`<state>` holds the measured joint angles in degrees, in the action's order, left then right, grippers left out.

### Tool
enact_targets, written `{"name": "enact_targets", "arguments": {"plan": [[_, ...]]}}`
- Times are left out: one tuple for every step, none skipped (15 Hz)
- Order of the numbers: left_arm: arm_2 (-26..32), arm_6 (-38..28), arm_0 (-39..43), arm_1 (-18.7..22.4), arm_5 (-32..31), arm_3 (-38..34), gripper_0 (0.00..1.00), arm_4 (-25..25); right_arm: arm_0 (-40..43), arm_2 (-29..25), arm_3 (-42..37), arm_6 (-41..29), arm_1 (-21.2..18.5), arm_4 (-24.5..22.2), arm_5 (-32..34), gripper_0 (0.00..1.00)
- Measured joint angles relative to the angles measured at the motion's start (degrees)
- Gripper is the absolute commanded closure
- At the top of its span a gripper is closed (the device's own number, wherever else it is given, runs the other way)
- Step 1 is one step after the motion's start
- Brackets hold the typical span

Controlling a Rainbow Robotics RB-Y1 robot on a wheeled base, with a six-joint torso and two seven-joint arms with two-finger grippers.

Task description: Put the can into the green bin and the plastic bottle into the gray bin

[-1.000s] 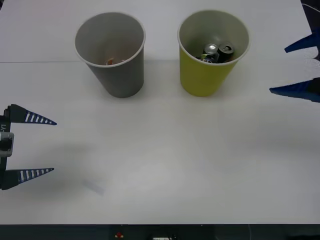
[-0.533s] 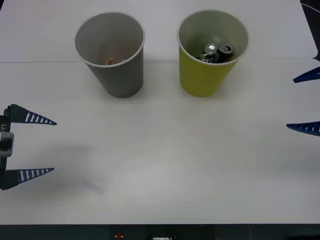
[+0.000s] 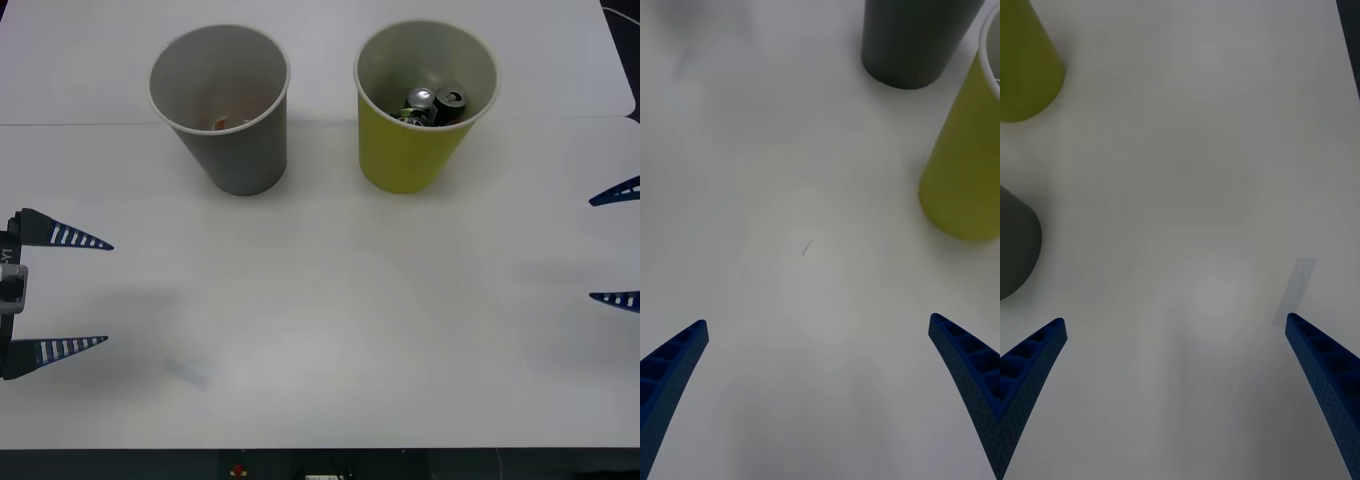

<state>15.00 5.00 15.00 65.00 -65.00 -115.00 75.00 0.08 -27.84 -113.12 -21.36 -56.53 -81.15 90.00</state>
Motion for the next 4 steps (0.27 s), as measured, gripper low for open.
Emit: {"name": "enact_targets", "arguments": {"plan": [[0.0, 0.0, 0.0, 0.0, 0.0, 0.0, 0.00, 0.0, 0.0, 0.3, 0.5, 1.0, 0.0, 0.2, 0.0, 0.00], [0.0, 0.0, 0.0, 0.0, 0.0, 0.0, 0.00, 0.0, 0.0, 0.5, 0.7, 1.3, 0.0, 0.3, 0.0, 0.00], [0.0, 0.0, 0.0, 0.0, 0.0, 0.0, 0.00, 0.0, 0.0, 0.5, 0.8, 1.3, 0.0, 0.3, 0.0, 0.00], [0.0, 0.0, 0.0, 0.0, 0.0, 0.0, 0.00, 0.0, 0.0, 0.4, 0.8, 1.2, 0.0, 0.3, 0.0, 0.00]]}}
